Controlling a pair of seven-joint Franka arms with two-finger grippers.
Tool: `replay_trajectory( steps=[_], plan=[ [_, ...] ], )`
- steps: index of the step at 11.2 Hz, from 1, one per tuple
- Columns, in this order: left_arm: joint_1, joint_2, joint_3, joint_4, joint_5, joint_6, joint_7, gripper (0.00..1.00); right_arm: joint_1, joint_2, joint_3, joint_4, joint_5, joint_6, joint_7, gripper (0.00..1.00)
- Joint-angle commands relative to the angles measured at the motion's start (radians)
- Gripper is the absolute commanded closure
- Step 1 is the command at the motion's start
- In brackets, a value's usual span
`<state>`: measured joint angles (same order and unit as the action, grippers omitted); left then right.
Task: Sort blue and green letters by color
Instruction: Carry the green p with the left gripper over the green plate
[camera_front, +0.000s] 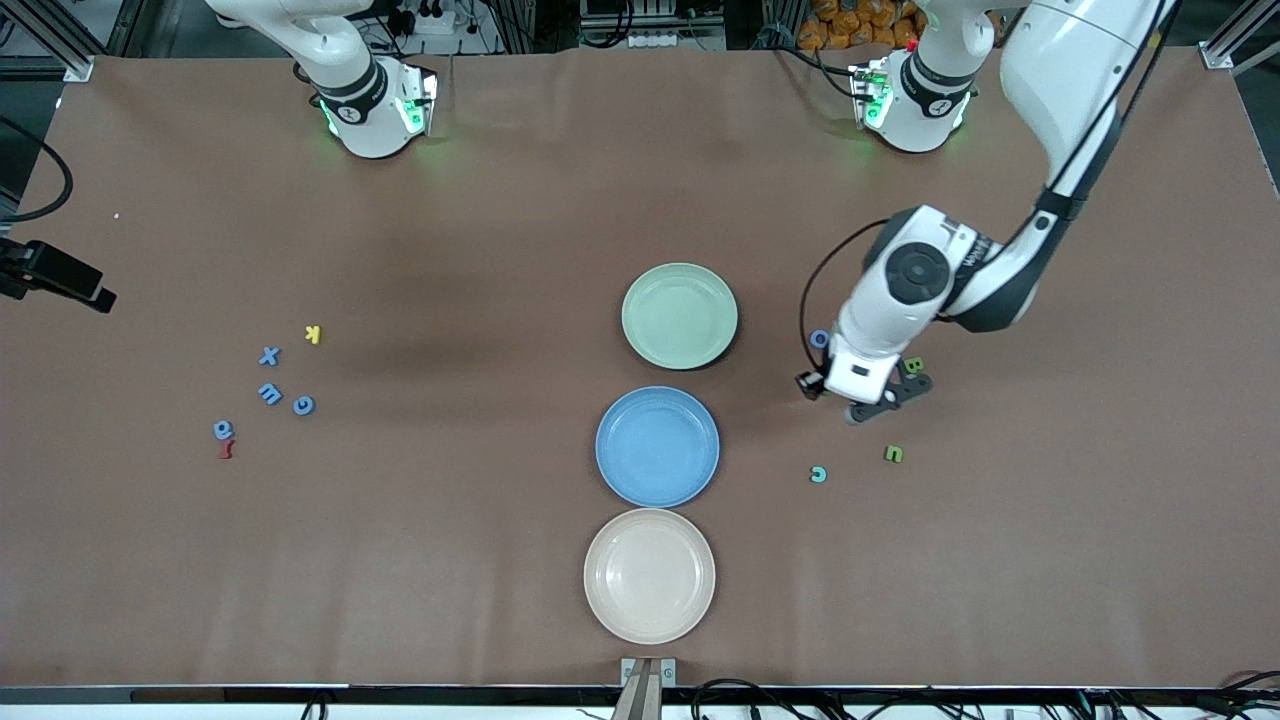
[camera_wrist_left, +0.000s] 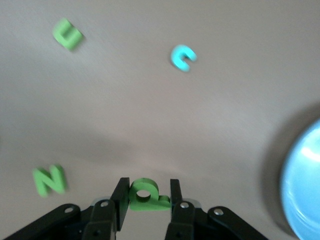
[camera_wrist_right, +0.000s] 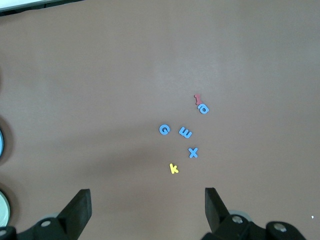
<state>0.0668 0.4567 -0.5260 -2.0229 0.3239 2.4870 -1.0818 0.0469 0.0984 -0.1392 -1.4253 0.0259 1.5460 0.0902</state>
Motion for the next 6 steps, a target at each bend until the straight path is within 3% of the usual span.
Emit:
replay_trajectory(
  steps=[1, 4, 6],
  plan=[
    [-0.054, -0.016, -0.080, -0.014, 0.000, -0.020, -0.160, 1.00, -0.007, 0.004, 0.003, 0.002, 0.008, 0.012, -0.004, 0.00],
    [-0.235, 0.011, -0.078, 0.024, 0.000, -0.020, -0.295, 1.00, -0.009, 0.004, 0.003, -0.003, 0.006, 0.012, -0.006, 0.00],
    [-0.252, 0.010, -0.080, 0.035, 0.000, -0.020, -0.317, 1.00, -0.022, 0.010, 0.003, 0.006, 0.006, 0.014, -0.015, 0.00]
  ],
)
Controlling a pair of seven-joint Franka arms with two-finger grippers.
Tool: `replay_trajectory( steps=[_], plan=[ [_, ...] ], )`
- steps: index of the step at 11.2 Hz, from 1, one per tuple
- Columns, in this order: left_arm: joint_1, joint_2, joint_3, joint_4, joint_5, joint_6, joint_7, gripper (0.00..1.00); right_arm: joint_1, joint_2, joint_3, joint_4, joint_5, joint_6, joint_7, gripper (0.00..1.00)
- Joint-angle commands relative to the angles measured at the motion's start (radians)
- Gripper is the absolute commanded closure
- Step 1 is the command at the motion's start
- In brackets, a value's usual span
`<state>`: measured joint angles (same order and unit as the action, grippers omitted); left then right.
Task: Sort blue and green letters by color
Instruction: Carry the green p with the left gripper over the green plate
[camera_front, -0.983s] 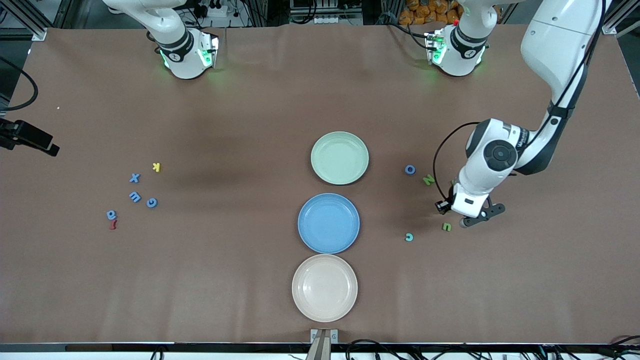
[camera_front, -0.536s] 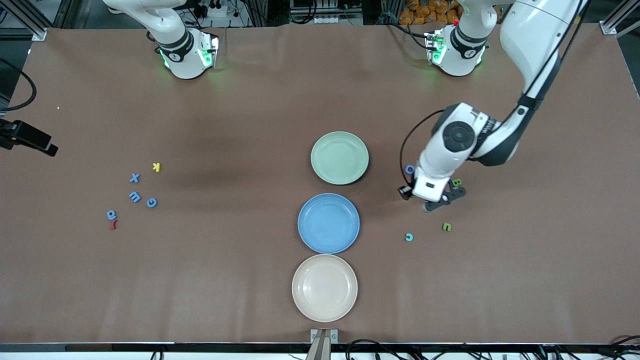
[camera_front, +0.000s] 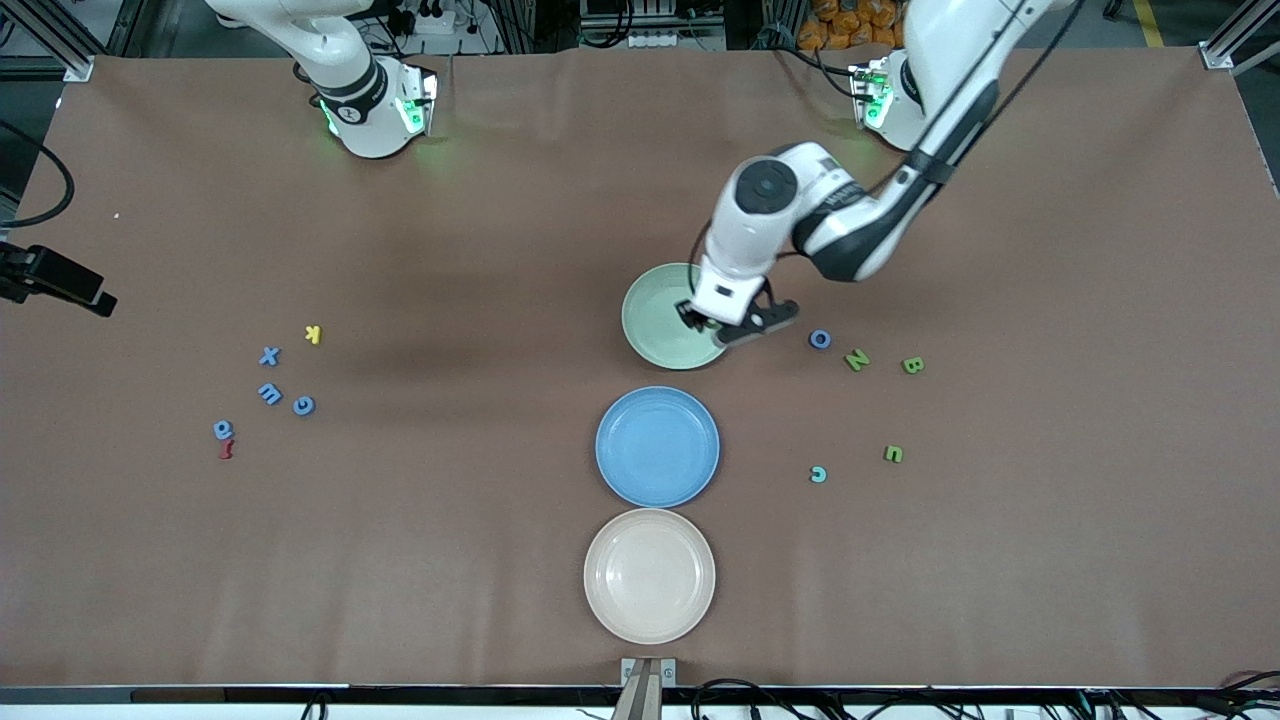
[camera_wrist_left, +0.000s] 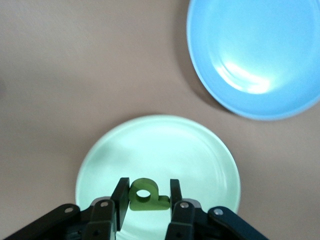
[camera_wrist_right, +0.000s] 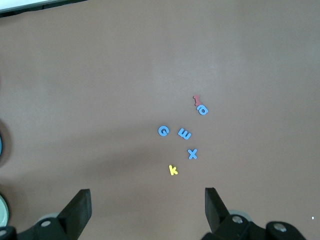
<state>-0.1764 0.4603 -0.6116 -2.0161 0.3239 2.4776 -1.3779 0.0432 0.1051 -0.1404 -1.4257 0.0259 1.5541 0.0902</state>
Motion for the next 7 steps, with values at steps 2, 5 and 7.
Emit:
replay_trajectory(
  steps=[2, 5, 7],
  plan=[
    [-0.023, 0.023, 0.006, 0.046, 0.001, -0.011, -0.021, 1.00, -0.022, 0.007, 0.002, 0.007, 0.009, 0.052, -0.020, 0.00],
    [-0.067, 0.023, 0.006, 0.071, 0.000, -0.013, -0.065, 1.00, -0.055, -0.010, 0.001, 0.017, 0.041, 0.015, -0.073, 0.00],
    [-0.121, 0.040, 0.009, 0.065, 0.000, -0.014, -0.099, 1.00, -0.051, -0.001, 0.001, 0.019, 0.068, 0.026, -0.076, 0.00]
  ],
)
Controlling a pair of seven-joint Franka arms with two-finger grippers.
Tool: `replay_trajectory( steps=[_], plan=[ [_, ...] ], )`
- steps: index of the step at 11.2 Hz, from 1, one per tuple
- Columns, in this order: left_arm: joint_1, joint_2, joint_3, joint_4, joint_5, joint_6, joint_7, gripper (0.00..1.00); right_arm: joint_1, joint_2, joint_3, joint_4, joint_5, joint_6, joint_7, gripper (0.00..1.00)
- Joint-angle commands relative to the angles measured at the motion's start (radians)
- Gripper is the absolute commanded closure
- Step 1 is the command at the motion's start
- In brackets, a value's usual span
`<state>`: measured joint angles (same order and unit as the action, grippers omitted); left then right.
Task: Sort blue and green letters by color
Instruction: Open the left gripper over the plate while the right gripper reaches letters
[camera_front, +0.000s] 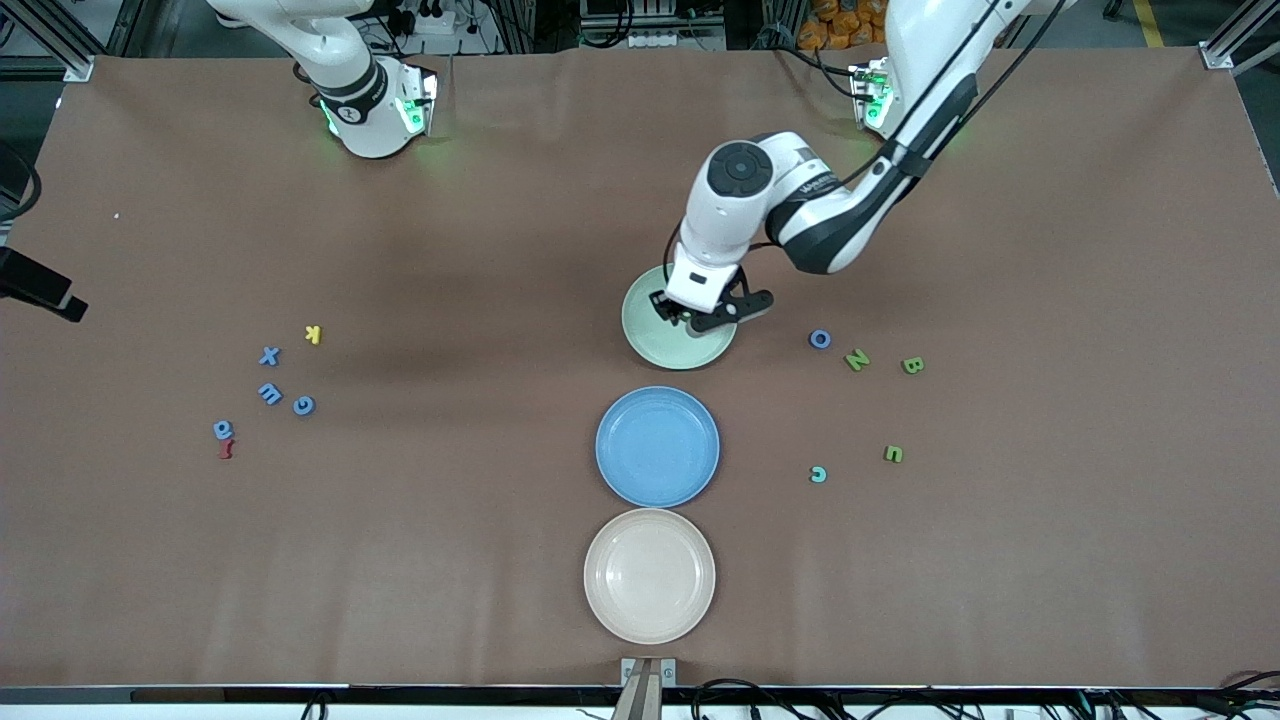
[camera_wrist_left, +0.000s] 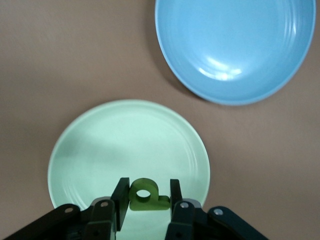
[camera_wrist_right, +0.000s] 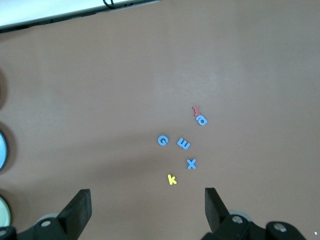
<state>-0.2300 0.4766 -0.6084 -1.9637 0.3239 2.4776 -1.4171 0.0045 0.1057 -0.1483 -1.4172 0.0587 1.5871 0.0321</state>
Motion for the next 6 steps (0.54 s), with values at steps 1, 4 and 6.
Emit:
replay_trajectory(
  steps=[1, 4, 6],
  plan=[
    [-0.083, 0.046, 0.007, 0.014, 0.004, -0.032, -0.066, 1.00, 0.006, -0.007, -0.002, 0.001, 0.024, 0.002, -0.041, 0.00],
    [-0.091, 0.115, 0.013, 0.014, 0.014, -0.100, -0.065, 1.00, -0.045, -0.024, 0.060, -0.142, 0.039, 0.092, -0.050, 0.00],
    [-0.097, 0.114, 0.013, 0.017, 0.014, -0.163, -0.069, 0.01, -0.104, -0.041, 0.133, -0.309, 0.038, 0.250, -0.049, 0.00]
  ],
)
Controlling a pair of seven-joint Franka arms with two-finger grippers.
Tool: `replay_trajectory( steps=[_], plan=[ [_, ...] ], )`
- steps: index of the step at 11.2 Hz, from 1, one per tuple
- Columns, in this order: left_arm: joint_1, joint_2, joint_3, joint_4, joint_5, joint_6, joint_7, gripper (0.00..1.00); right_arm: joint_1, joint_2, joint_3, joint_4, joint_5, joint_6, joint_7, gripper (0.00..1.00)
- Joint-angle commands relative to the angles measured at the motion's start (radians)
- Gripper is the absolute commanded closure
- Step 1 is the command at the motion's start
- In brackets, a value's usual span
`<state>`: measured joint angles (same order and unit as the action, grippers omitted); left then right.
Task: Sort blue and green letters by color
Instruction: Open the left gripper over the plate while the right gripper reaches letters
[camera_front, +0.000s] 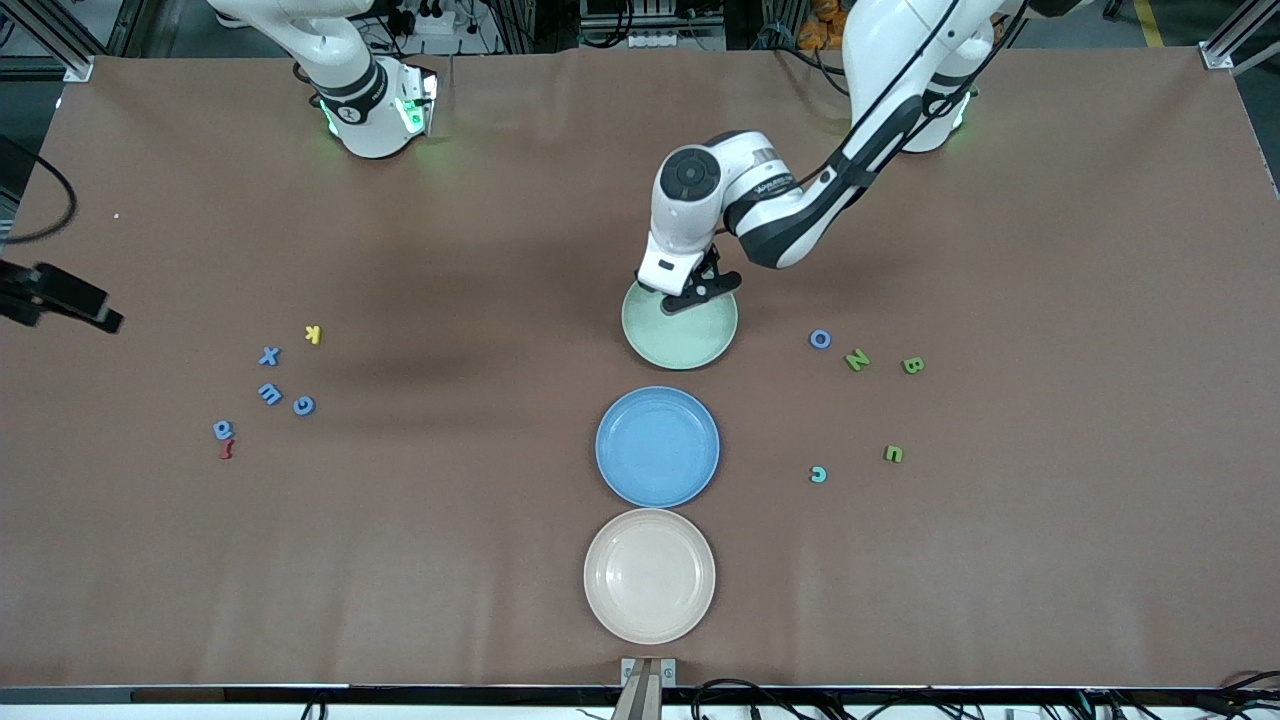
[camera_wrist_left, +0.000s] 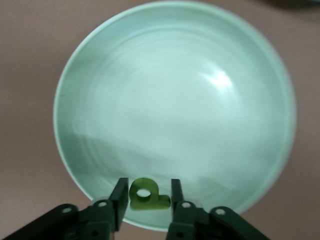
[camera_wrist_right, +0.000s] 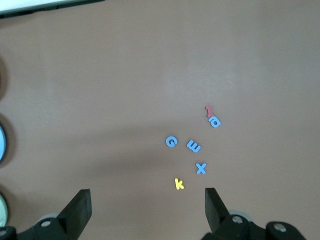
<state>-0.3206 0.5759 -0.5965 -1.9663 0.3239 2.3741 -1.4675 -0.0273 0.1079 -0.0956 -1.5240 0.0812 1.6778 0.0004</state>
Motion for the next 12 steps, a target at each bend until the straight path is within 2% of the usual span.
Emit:
replay_trajectory(
  steps=[1, 4, 5, 7, 9, 12],
  plan=[
    [-0.020, 0.006, 0.000, 0.021, 0.012, -0.061, -0.027, 0.00, -0.074, -0.043, 0.080, -0.281, 0.015, 0.227, -0.019, 0.00],
    [0.009, -0.019, 0.007, 0.017, 0.024, -0.067, -0.040, 0.00, -0.077, -0.008, 0.080, -0.465, 0.006, 0.443, -0.019, 0.00],
    [0.035, -0.033, 0.020, 0.018, 0.052, -0.075, -0.039, 0.00, -0.088, 0.033, 0.080, -0.490, 0.002, 0.491, -0.020, 0.00],
    [0.119, -0.045, 0.030, 0.032, 0.157, -0.073, -0.031, 0.00, -0.126, 0.114, 0.080, -0.489, -0.062, 0.513, -0.063, 0.00],
    [0.248, -0.041, 0.030, 0.053, 0.257, -0.073, 0.028, 0.00, -0.158, 0.171, 0.080, -0.493, -0.115, 0.559, -0.076, 0.00],
    [0.417, 0.011, 0.029, 0.109, 0.233, -0.073, 0.306, 0.00, -0.184, 0.237, 0.080, -0.530, -0.116, 0.670, -0.094, 0.00]
  ],
)
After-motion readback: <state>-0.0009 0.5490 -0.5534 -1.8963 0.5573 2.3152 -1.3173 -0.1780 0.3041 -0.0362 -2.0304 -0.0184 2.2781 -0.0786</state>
